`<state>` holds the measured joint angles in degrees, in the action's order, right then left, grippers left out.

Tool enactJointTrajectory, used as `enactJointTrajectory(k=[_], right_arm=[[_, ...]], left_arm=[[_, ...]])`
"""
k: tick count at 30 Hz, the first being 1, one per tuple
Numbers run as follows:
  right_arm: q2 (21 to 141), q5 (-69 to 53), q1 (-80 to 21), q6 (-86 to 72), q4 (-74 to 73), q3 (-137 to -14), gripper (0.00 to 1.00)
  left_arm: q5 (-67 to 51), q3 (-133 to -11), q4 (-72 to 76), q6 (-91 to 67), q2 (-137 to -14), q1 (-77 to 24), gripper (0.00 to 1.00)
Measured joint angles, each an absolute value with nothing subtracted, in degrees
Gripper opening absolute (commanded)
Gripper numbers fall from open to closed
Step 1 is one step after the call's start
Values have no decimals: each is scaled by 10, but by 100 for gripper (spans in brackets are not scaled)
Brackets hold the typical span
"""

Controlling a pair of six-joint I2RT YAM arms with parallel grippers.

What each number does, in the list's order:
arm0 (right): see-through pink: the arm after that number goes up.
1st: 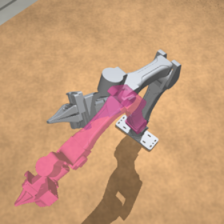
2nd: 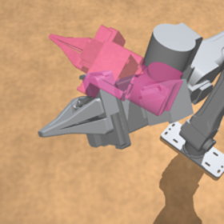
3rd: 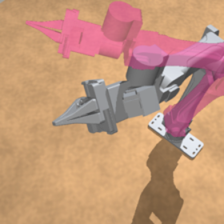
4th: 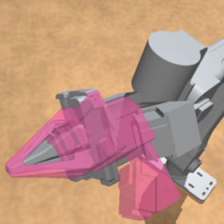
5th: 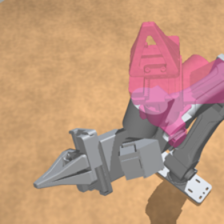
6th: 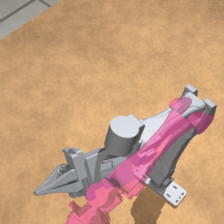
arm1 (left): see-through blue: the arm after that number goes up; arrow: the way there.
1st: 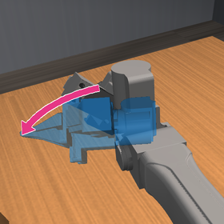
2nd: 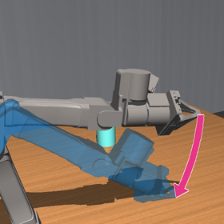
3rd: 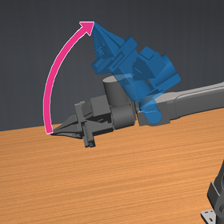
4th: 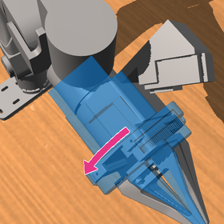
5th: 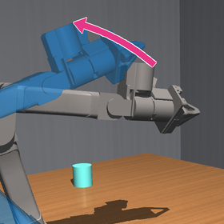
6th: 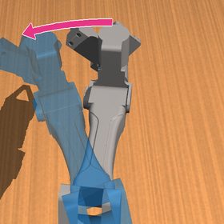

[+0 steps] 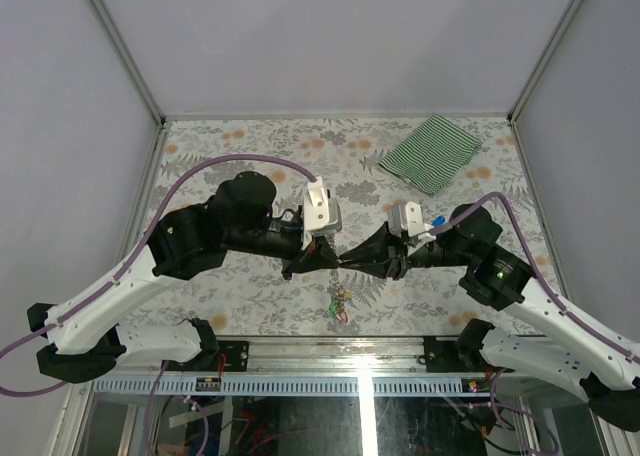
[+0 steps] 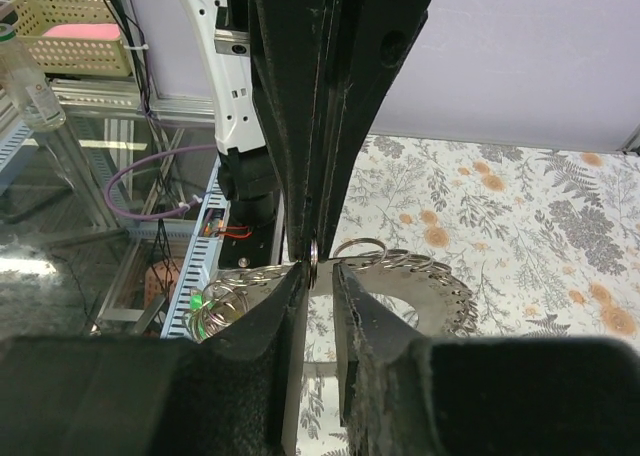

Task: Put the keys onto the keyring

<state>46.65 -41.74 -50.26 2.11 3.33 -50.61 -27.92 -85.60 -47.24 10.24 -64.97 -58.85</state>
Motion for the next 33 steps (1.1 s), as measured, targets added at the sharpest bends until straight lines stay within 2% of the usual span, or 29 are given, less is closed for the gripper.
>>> enactJointTrajectory(k=[6,9,15,18,33], right_arm=[[470,-428,-503,15,35,-506,0],[471,-428,-503,12,37,-506,0],[471,-427,-503,-13,68,-505,0],[470,-426,-503,-41,117,-490,0],[455,-383,-503,-170,369,-395,0]], left_arm=[[-280,-856,-474,104,-650,-588,0],[-279,-857,-475,105,-650,-588,1],[-275,-857,-462,100,-635,-588,18],[-269,-851,-432,89,-609,-588,22],[-202,-697,-216,-28,-469,-588,24]])
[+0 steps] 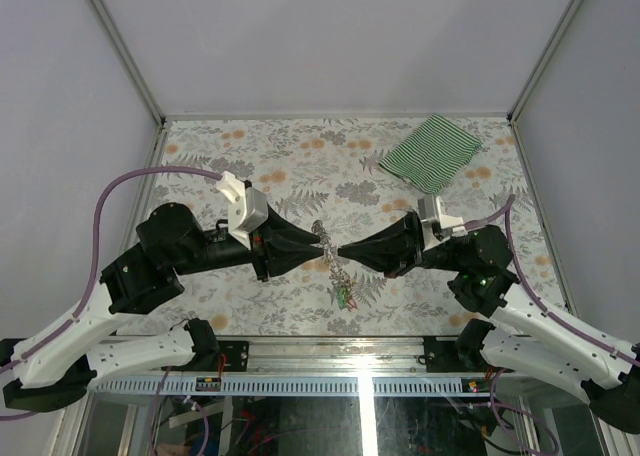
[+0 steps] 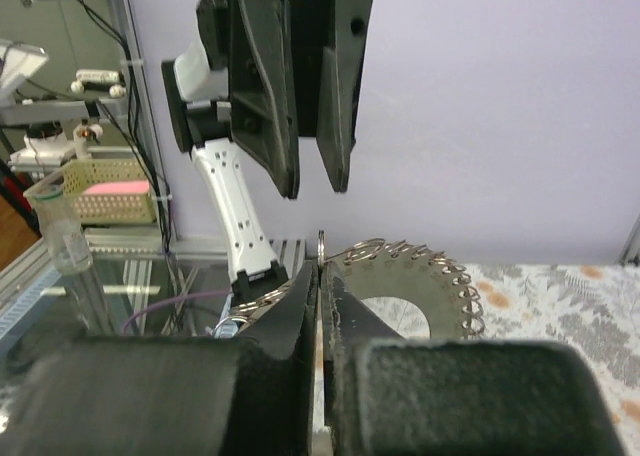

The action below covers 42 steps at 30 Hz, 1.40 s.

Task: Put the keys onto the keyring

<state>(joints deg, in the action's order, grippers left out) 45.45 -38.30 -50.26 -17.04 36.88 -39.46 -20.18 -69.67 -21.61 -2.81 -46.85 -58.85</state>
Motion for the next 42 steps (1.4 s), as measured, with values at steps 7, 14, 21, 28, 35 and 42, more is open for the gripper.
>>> enactJointTrajectory(k=[7,14,21,28,35,42], right_arm=[[457,-366,-503,-210,479,-376,0],[462,-355,-503,-228,551,-364,0],[467,-354,-503,-236,579,-358,0],[467,-354,-503,-238,588,-358,0],[467,-354,-503,-238,587,-358,0],[468,-355,-503,-238,585,-358,0]], left_arm=[[-195,-665,-148,-62,-456,-588,23],[-203,-658,-106,-77,-460,-588,23],[-222,-651,-75,-86,-470,-588,19],[-240,-643,-45,-92,-477,-588,21],[-244,-636,-27,-93,-482,-588,21],[-254,-635,-17,-93,-489,-588,19]])
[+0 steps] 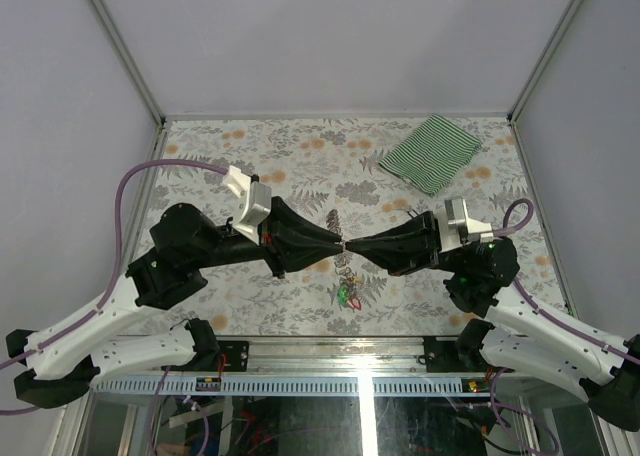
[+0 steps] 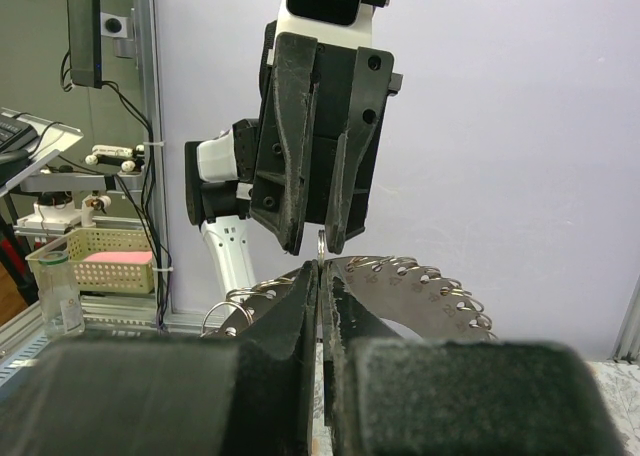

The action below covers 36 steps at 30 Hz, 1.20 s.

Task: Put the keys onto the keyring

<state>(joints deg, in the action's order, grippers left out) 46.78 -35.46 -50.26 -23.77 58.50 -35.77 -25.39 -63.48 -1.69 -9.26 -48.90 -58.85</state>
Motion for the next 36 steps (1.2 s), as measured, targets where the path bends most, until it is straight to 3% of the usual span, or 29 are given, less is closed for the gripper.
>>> enactJointTrajectory(k=[7,14,20,26,31,36], right_arm=[[471,-355,-503,-238,585,-358,0],[474,-356,-503,-238,585,-358,0],[473,-356,-503,-235,580,-358,0],[458,-356,-503,-202,527,-366,25],[430,-357,-503,-137,417,-391,27],[398,-358,-503,-73,307,-421,22]], left_arm=[[-260,-631,-8,-93,-496,-588,16],[-262,-627,-2,-93,-498,-588,1],[-264,-627,-1,-93,-498,-588,0],[-266,-627,-13,-91,-499,-588,0],[-267,-650,-67,-79,-510,-588,0],[-275,-682,-127,-61,-527,-588,0]])
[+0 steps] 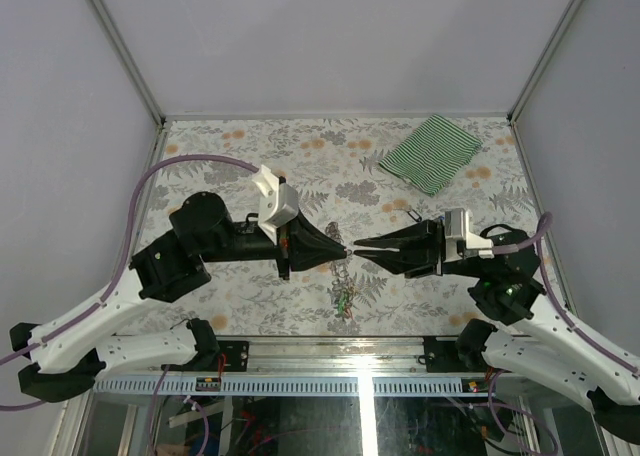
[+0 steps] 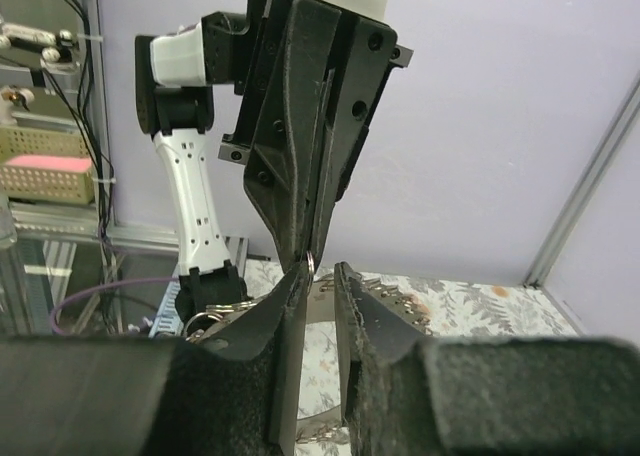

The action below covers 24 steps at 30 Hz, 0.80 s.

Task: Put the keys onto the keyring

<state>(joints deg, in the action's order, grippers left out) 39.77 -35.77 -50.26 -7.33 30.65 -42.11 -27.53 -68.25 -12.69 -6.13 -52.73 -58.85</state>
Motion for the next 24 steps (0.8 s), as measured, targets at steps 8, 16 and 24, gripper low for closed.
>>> enactJointTrajectory(k=[8,16,24], right_arm=[[390,-380,-503,-8,176,-467,27],[410,-405,-503,7,117,-475,31],[418,-416,-503,11,101,-477,24]], left_arm=[[-284,-714,-202,-30,-554,-588,0],[-290,-733,-230,-13,-564,-588,0],[-301,-741,-242,-5,-571,-588,0]])
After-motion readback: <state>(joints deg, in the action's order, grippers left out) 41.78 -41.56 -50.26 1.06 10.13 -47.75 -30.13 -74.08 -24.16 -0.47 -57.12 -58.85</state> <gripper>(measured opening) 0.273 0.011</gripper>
